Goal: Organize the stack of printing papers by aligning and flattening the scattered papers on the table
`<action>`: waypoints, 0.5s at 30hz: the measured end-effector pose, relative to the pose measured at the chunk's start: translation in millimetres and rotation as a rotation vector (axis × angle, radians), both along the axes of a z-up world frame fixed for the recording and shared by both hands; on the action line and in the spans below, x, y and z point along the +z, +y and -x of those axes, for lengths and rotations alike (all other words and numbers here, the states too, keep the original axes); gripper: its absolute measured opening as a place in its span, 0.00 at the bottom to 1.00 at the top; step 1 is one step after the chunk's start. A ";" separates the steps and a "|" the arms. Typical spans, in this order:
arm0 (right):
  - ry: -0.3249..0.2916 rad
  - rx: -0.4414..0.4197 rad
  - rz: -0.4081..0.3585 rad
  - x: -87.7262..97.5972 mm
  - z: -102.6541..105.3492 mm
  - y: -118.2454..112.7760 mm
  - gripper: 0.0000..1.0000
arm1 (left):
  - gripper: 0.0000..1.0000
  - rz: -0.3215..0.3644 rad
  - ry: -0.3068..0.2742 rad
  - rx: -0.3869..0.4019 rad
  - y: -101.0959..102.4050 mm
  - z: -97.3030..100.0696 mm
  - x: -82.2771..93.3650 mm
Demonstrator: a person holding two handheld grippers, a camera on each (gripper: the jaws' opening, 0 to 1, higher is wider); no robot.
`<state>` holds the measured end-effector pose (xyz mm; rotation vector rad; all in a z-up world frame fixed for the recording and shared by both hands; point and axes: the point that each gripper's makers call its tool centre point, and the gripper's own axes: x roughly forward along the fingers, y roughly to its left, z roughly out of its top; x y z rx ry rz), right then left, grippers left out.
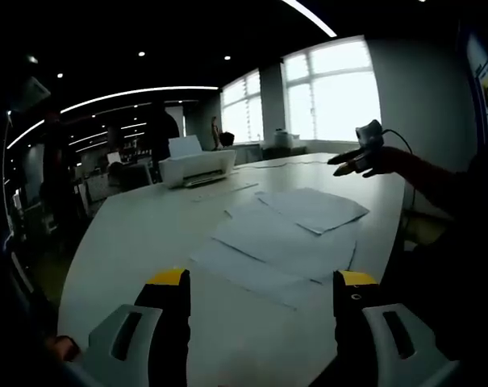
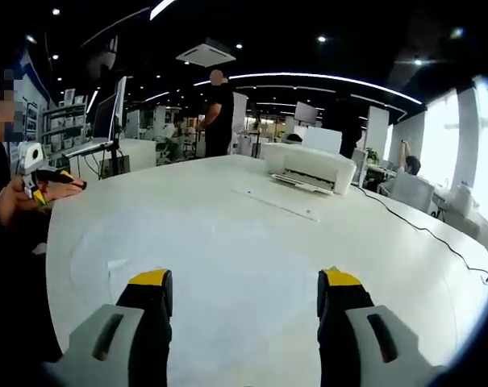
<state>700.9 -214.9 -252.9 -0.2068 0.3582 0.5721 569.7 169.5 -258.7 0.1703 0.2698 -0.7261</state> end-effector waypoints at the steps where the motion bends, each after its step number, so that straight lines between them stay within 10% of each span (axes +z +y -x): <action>1: -0.002 -0.003 -0.006 0.3 -2.6 -1.7 0.69 | 0.75 0.000 0.000 0.002 0.4 -0.2 0.2; 15: -0.007 -0.025 -0.024 -0.3 -16.3 -14.6 0.71 | 0.75 0.001 0.002 0.002 -0.5 -0.6 -0.5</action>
